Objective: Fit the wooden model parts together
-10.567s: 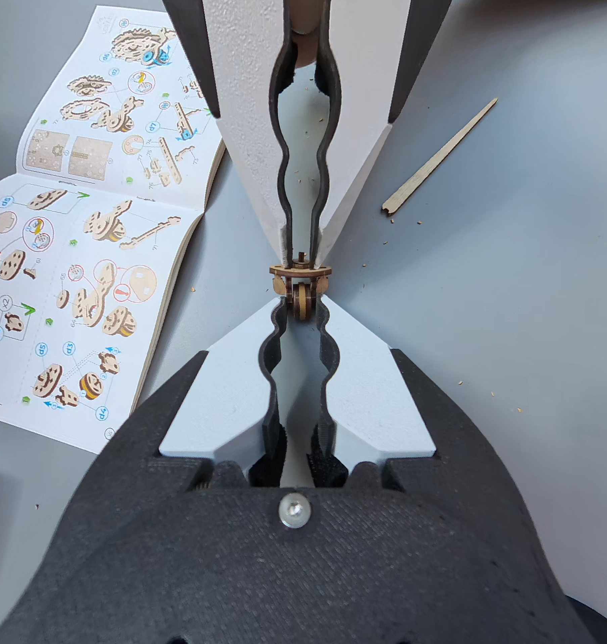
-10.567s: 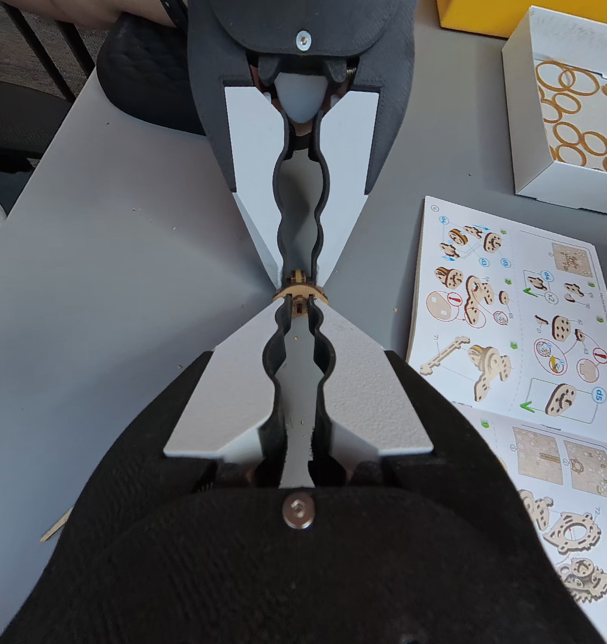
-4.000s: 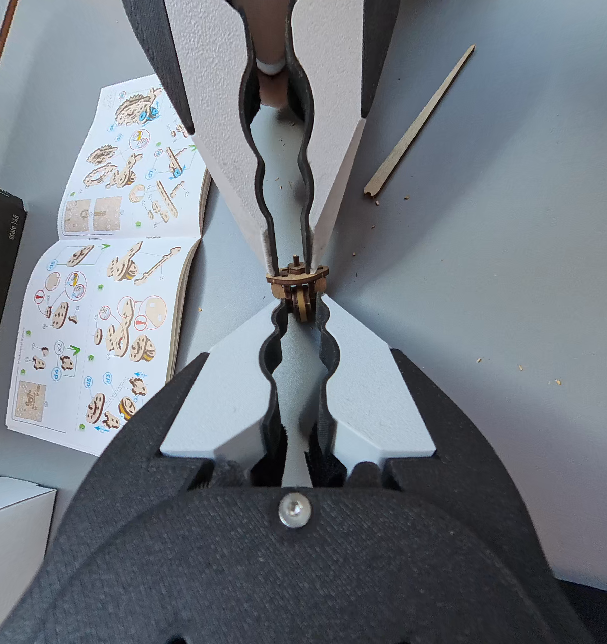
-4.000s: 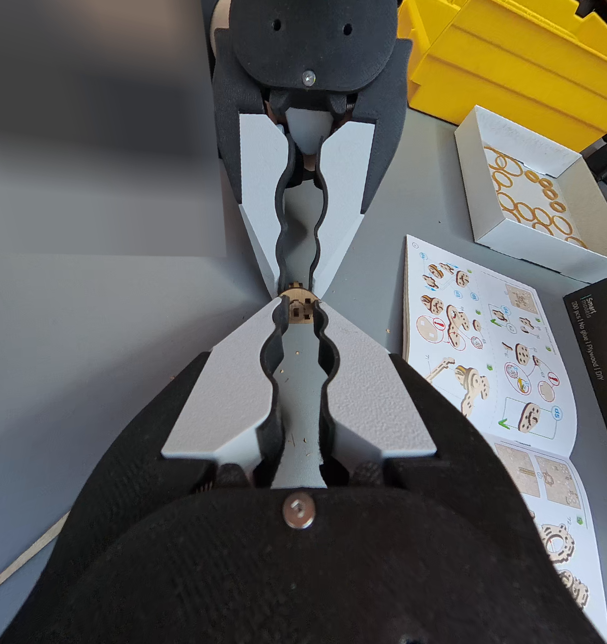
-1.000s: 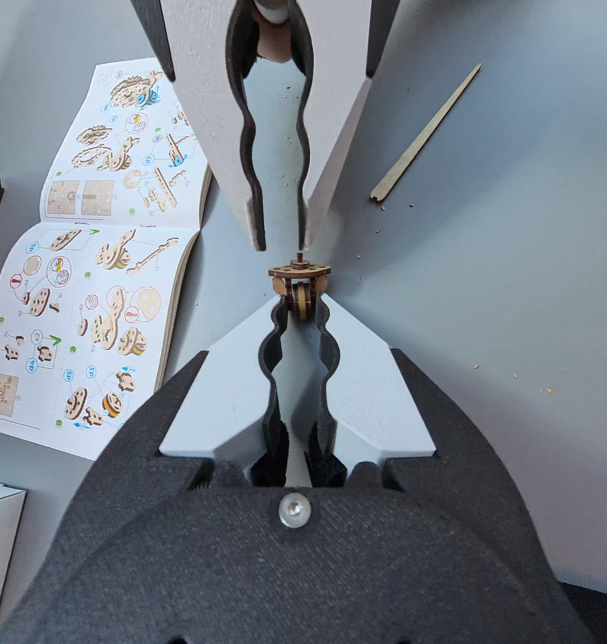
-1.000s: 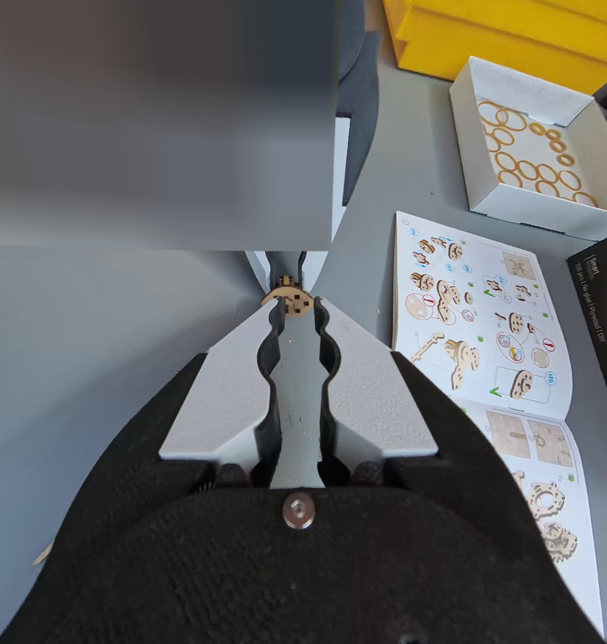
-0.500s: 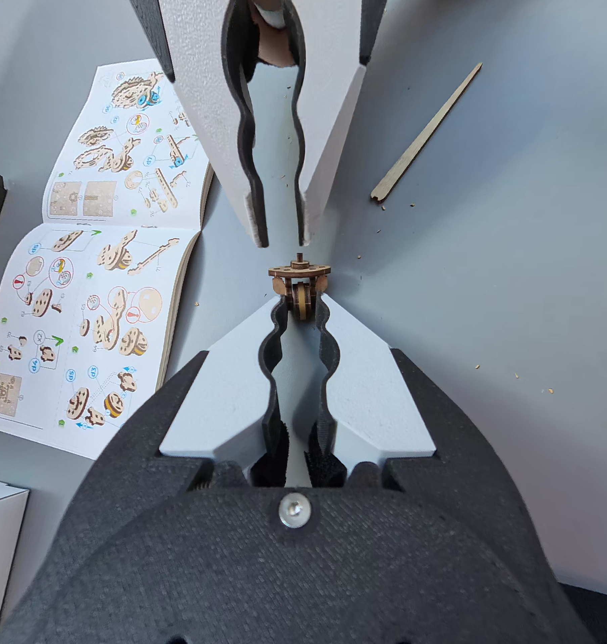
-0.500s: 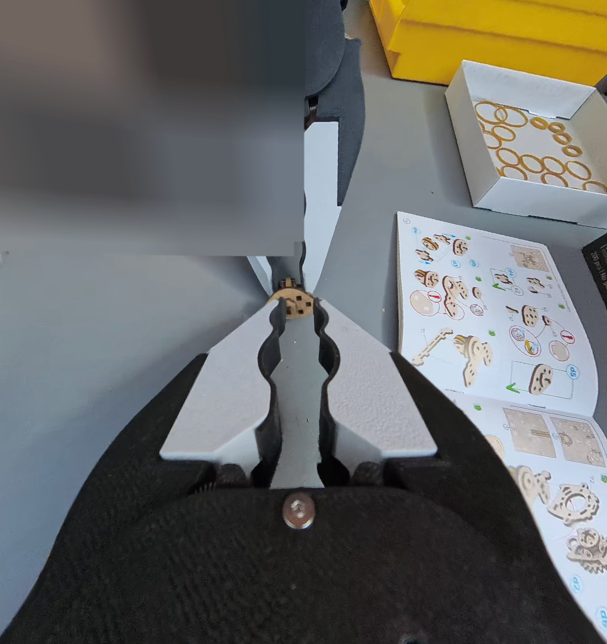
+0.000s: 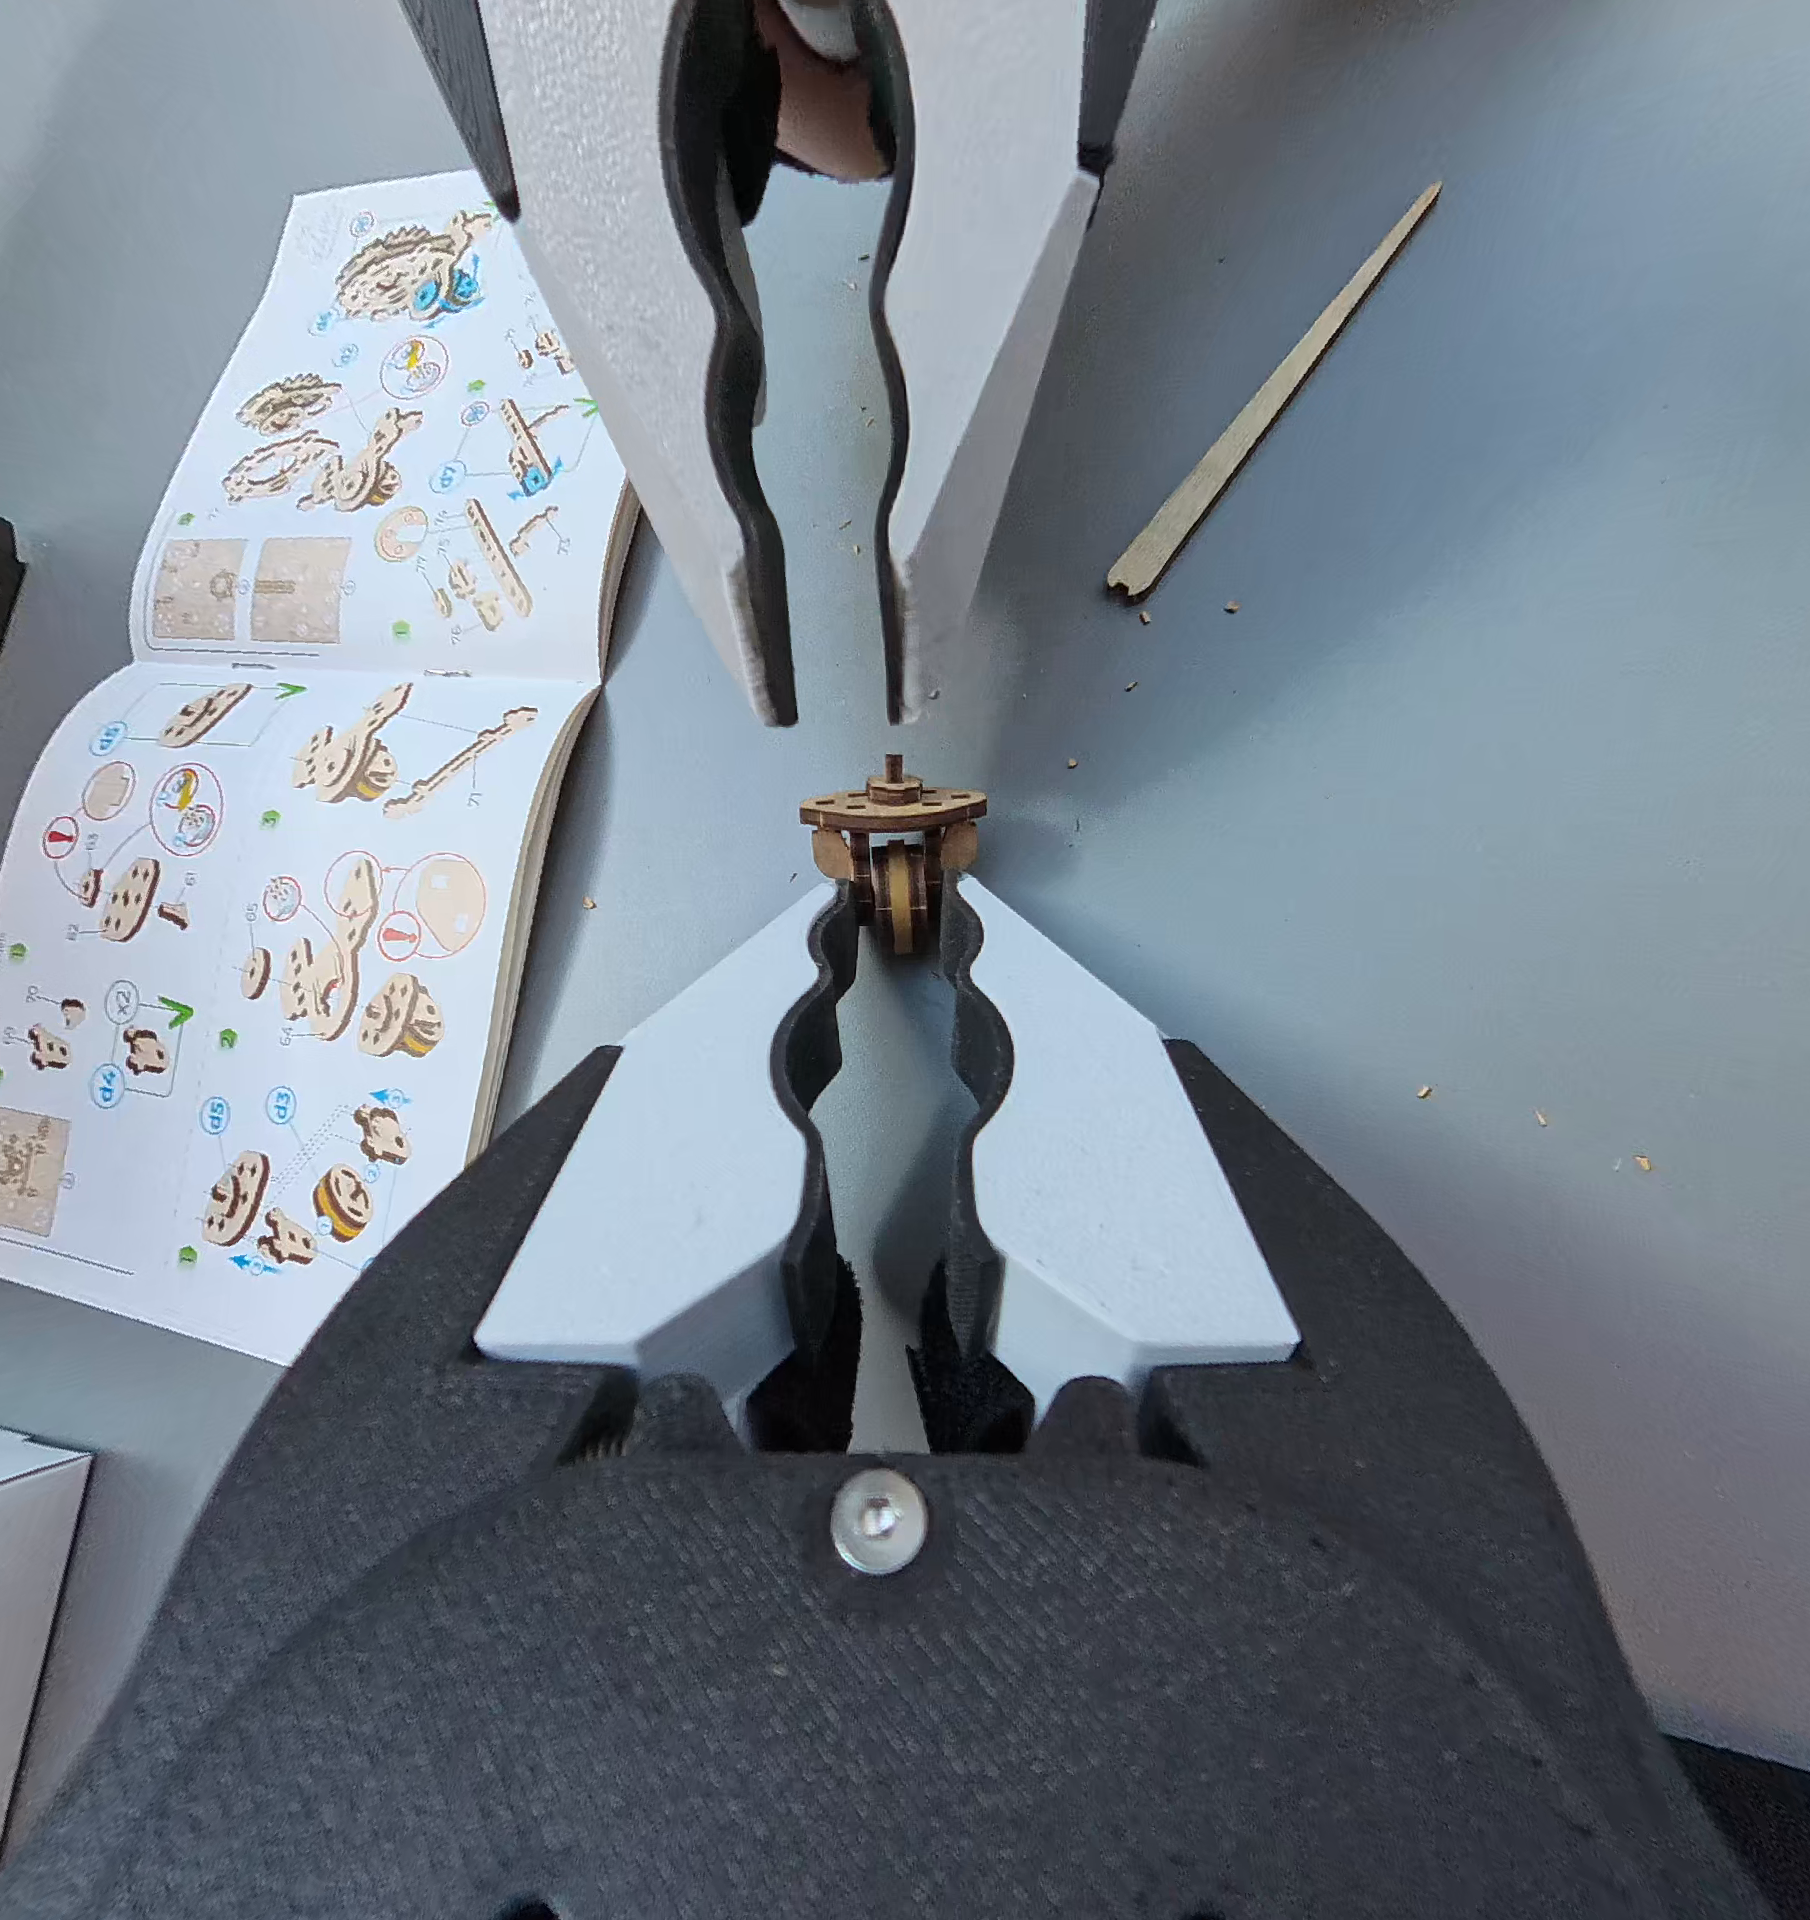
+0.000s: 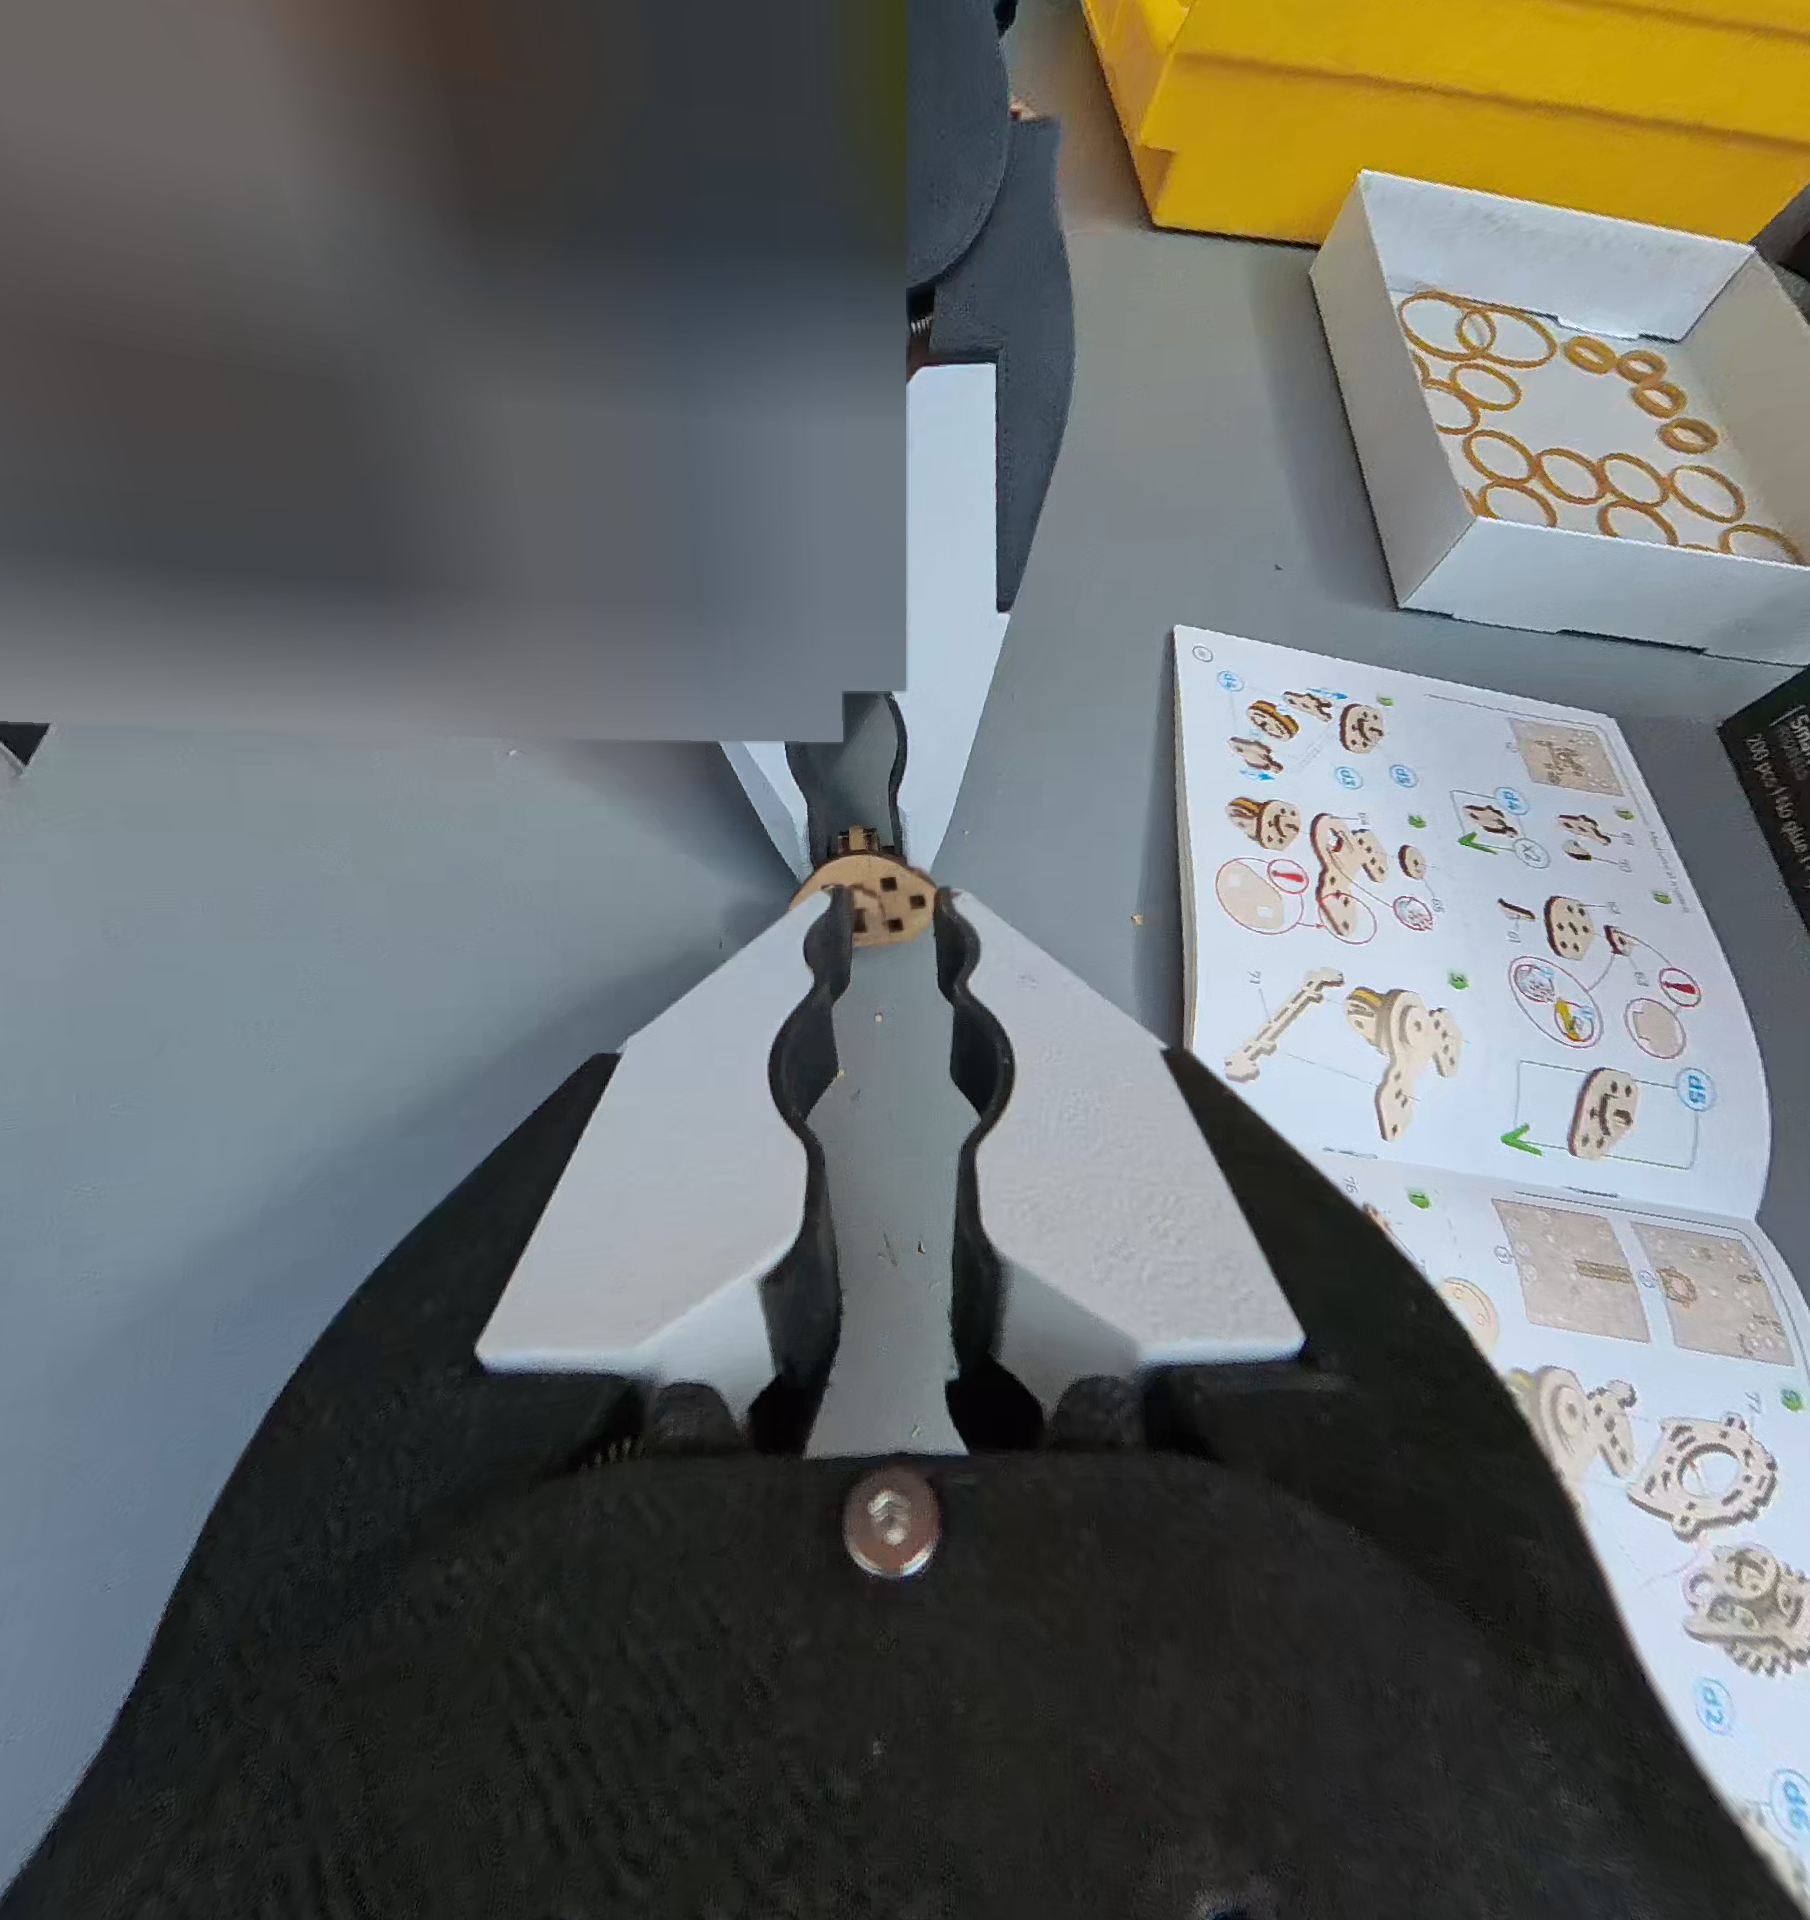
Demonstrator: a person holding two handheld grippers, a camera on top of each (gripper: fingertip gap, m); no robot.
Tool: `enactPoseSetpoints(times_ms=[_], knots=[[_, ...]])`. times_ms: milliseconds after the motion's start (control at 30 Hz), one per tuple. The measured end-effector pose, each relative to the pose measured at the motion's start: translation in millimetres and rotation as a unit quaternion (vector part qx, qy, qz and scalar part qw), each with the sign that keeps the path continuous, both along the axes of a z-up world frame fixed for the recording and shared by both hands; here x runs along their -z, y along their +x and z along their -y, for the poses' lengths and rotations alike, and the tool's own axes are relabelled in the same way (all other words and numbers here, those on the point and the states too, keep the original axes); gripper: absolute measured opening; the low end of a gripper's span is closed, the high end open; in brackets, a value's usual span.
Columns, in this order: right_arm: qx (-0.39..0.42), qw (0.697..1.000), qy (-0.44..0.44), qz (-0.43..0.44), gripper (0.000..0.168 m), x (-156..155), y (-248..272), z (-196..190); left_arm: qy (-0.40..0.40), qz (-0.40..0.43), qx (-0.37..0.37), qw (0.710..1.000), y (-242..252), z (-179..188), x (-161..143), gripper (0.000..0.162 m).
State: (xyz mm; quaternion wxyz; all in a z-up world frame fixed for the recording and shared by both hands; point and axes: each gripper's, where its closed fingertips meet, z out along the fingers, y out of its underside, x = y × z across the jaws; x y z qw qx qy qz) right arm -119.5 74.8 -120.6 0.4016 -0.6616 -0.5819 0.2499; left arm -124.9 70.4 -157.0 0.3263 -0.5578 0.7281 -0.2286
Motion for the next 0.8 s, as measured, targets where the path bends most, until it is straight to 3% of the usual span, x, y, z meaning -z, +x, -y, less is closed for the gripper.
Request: enactPoseSetpoints(times_ms=[67,100,167,233,300,333,433,500,600,667,767,800], knots=[[-0.011,0.999,-0.031,0.031,0.021,20,-6,5,0.001,-0.003,-0.001,1.0,0,-1,0,0.014],[-0.015,1.0,-0.009,0.011,0.012,12,-10,3,-0.004,0.001,0.0,1.0,0,0,0,0.014],[0.0,0.999,-0.007,0.034,0.017,11,-1,-1,-0.002,0.0,0.001,1.0,0,1,0,0.014],[0.006,1.0,-0.008,0.003,0.016,2,1,-1,-0.001,0.0,0.001,1.0,0,0,0,0.014],[-0.003,0.999,-0.03,0.029,0.021,20,-6,3,0.002,-0.002,0.001,1.0,0,0,0,0.014],[-0.011,1.0,-0.014,0.002,0.014,11,-12,3,-0.003,0.001,0.001,1.0,0,0,0,0.014],[0.003,0.999,-0.007,0.037,0.02,14,1,0,-0.001,0.0,0.001,1.0,0,0,0,0.014],[0.006,1.0,-0.01,-0.003,0.016,2,1,0,0.001,0.0,0.001,1.0,0,0,0,0.014],[-0.016,1.0,-0.007,0.013,0.014,12,-12,4,-0.006,0.001,0.001,1.0,0,0,0,0.014],[-0.005,0.999,-0.013,0.044,0.021,17,-4,2,-0.001,0.0,0.001,1.0,0,0,0,0.014],[-0.003,1.0,-0.022,-0.006,0.016,6,-4,3,0.001,0.0,0.002,1.0,0,0,0,0.014],[-0.009,0.999,-0.039,0.027,0.026,21,-6,6,0.003,-0.004,0.001,1.0,0,0,1,0.014]])
